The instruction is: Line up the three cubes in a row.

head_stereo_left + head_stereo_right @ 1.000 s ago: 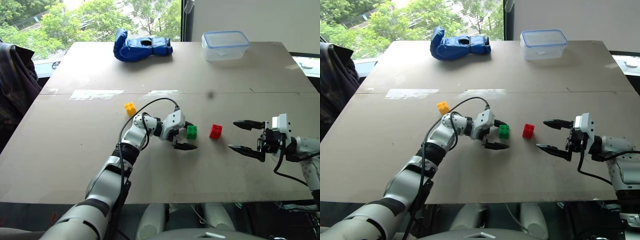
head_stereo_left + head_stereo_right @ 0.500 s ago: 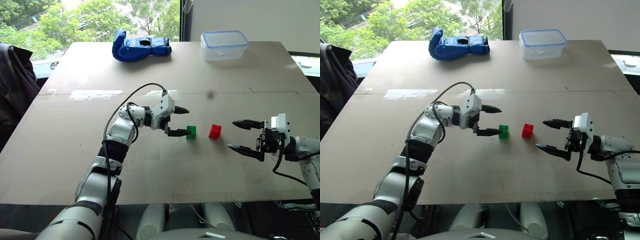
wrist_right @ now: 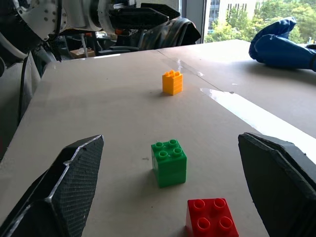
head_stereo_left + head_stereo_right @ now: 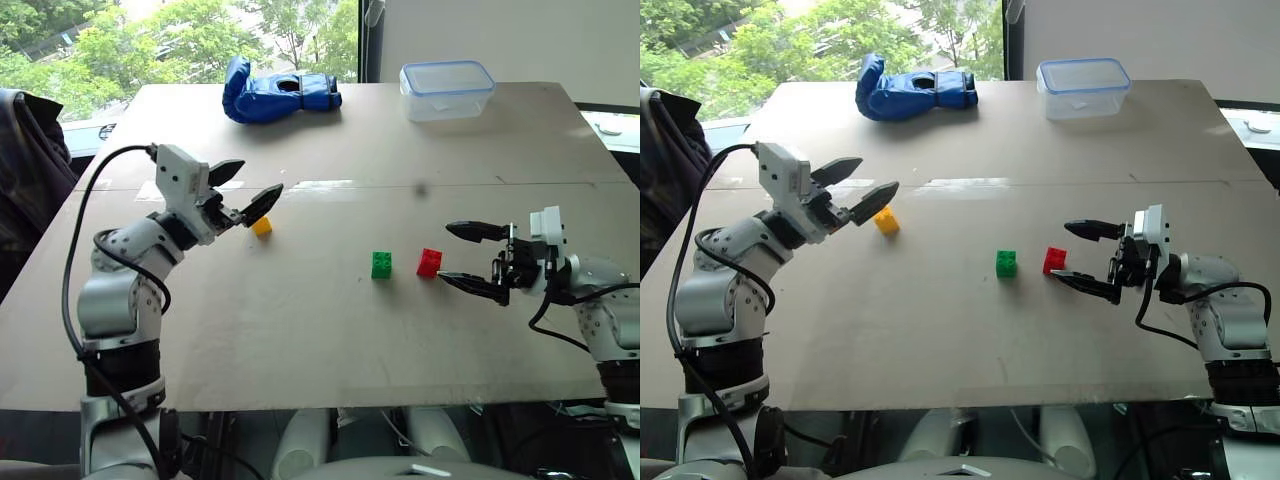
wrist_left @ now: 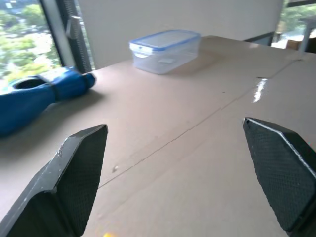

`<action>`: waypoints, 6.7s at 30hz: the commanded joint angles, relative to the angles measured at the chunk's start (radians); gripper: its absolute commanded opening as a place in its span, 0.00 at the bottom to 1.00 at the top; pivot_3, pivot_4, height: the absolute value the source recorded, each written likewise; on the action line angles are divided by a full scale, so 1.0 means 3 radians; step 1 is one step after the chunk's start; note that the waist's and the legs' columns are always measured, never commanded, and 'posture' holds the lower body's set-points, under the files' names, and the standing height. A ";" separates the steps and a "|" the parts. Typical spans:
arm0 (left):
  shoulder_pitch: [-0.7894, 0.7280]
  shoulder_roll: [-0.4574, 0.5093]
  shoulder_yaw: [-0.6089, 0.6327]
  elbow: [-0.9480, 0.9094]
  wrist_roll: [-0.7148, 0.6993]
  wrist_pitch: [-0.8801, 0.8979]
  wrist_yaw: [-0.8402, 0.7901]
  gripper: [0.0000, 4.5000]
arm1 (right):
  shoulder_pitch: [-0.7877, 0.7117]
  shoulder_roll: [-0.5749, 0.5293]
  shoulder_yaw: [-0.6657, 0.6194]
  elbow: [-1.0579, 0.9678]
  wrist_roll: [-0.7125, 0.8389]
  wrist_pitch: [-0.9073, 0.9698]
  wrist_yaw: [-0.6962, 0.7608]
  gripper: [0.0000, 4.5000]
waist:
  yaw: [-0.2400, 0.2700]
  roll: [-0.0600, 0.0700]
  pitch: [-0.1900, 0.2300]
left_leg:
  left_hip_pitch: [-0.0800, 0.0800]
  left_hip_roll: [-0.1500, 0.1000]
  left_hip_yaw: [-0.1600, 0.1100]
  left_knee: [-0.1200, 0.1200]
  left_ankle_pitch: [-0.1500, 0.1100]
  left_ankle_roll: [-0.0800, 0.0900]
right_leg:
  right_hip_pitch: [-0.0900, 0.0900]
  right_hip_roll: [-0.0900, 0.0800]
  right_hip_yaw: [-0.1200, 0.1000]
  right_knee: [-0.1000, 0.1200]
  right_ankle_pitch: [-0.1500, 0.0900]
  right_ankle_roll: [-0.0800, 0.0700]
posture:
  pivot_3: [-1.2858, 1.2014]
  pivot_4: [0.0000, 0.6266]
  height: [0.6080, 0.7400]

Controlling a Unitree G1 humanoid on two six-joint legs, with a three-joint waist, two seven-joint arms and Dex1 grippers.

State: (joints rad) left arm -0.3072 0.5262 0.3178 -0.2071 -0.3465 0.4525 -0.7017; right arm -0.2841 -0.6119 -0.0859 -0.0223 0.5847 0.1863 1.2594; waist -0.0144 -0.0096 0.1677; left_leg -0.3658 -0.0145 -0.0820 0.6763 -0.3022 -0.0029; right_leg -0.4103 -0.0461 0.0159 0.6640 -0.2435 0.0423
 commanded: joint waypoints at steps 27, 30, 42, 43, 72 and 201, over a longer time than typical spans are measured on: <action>-0.0149 -0.1227 -0.0568 0.0938 0.1102 -0.0704 0.2289 0.85 | -0.0035 -0.0041 -0.0034 -0.0098 -0.0022 -0.0045 0.0072 1.00 | 0.0086 -0.0002 -0.0001 | -0.0002 -0.0005 0.0002 -0.0001 0.0001 -0.0001 | -0.0002 -0.0001 -0.0004 -0.0002 0.0002 0.0002 | 0.52 0.24 1.00; -0.0161 -0.1203 -0.0567 0.0986 0.1090 -0.0744 0.2284 0.55 | -0.0040 -0.0038 -0.0031 -0.0095 -0.0026 -0.0047 0.0067 1.00 | 0.0089 -0.0002 -0.0001 | -0.0002 -0.0006 0.0003 -0.0001 0.0001 -0.0001 | -0.0002 -0.0001 -0.0004 -0.0001 0.0002 0.0002 | 0.52 0.24 1.00; 0.0086 -0.0597 -0.0706 0.0862 0.0487 -0.1062 0.0717 0.27 | -0.0045 -0.0029 -0.0030 -0.0090 -0.0029 -0.0034 0.0063 1.00 | 0.0075 -0.0002 -0.0001 | -0.0001 -0.0005 0.0004 -0.0002 0.0001 -0.0002 | -0.0002 -0.0001 -0.0004 -0.0002 0.0002 0.0002 | 0.52 0.24 1.00; 0.0137 -0.0457 -0.0784 0.0864 0.0454 -0.1165 0.0408 0.27 | -0.0041 -0.0031 -0.0029 -0.0085 -0.0031 -0.0036 0.0069 1.00 | 0.0071 -0.0002 -0.0001 | -0.0001 -0.0005 0.0004 -0.0003 0.0001 -0.0002 | -0.0002 -0.0001 -0.0004 -0.0002 0.0002 0.0002 | 0.52 0.24 1.00; -0.1928 -0.0264 -0.1634 0.4366 0.0784 -0.3288 -0.3042 0.27 | 0.0094 0.0041 -0.0004 -0.0238 -0.0035 -0.0060 -0.0053 1.00 | 0.0083 0.0004 -0.0005 | -0.0010 -0.0025 0.0012 0.0018 -0.0011 0.0022 | 0.0005 0.0001 -0.0018 -0.0001 0.0002 0.0005 | 0.52 0.24 1.00; 0.1353 0.1270 0.0235 -0.1182 -0.1193 -0.0151 -0.1754 0.99 | -0.1336 0.0296 0.0734 0.2503 -0.1157 -0.1407 0.0986 1.00 | -0.0082 0.0013 0.0007 | -0.0007 0.0000 0.0008 0.0010 -0.0010 0.0018 | -0.0003 0.0001 0.0002 -0.0004 0.0005 0.0008 | 0.52 0.24 1.00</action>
State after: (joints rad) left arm 0.0940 0.8917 0.3478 -0.5214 -0.6738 0.3996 -1.2379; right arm -0.6607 -0.5216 0.1413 0.7129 0.2421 -0.1998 1.5145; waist -0.0390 -0.0057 0.1699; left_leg -0.3678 -0.0145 -0.0795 0.6791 -0.3052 0.0025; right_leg -0.4112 -0.0458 0.0164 0.6629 -0.2421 0.0445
